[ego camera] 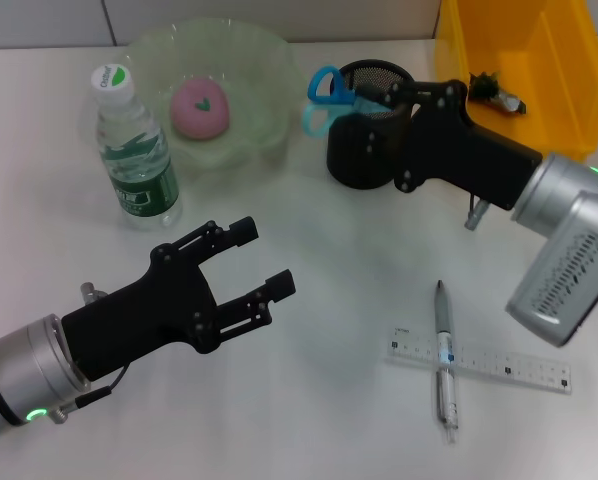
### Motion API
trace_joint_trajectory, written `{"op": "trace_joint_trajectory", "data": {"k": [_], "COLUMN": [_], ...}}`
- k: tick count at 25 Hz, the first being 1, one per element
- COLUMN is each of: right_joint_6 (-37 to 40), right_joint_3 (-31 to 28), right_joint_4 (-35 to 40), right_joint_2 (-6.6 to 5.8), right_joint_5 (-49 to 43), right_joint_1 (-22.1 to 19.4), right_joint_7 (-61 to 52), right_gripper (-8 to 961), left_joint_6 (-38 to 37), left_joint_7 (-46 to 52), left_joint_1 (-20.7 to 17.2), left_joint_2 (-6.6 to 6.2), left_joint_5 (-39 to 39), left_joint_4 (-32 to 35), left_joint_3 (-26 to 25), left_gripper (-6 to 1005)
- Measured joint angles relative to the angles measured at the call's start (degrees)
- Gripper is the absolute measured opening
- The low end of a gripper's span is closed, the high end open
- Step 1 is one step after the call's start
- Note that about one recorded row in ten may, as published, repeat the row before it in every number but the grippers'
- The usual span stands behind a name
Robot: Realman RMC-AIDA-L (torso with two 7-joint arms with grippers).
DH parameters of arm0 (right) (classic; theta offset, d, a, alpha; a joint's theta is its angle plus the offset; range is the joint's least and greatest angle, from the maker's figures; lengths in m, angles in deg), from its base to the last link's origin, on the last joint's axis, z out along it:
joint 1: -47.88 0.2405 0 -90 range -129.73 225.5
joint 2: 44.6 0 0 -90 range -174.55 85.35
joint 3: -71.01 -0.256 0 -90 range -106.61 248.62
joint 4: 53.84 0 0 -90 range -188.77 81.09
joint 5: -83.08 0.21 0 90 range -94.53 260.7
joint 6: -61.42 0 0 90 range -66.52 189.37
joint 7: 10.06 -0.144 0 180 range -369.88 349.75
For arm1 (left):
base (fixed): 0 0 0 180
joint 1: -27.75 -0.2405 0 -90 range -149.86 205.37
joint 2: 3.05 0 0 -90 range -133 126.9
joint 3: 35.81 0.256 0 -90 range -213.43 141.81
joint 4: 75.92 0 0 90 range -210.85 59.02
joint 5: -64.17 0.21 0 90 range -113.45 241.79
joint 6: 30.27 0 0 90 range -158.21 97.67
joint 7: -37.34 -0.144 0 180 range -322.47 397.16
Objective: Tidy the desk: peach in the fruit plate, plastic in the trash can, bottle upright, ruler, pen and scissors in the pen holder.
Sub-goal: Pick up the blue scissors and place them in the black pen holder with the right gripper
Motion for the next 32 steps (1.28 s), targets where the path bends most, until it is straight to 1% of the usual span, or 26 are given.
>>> {"op": "trace_joint_trajectory", "data": {"k": [16, 28, 32], "right_joint_6": [-9.96, -10.27, -10.3], "right_joint_3": [-0.4, -0.47, -0.57], "right_joint_4": [-0.81, -1.96, -2.09], "right_joint_2": [-0.01, -0.01, -0.01], "right_joint_5": [0.56, 0.65, 0.65], "right_joint_1": [4.54, 5.27, 5.31], "right_joint_7": [0.1, -0.32, -4.07], "right_gripper": [280, 285, 287], "left_joint_6": [0.0, 0.0, 0.0], "left_joint_7": [-0.39, -0.37, -0.36], "left_joint_1": [0.21, 0.22, 0.24], "left_joint_2": [0.0, -0.09, -0.09], "left_joint_5": [0.0, 0.0, 0.0], "left_joint_4": [-0.06, -0.06, -0.06], "left_joint_3": [-0.15, -0.06, 0.02], "left_gripper": [783, 783, 783]}}
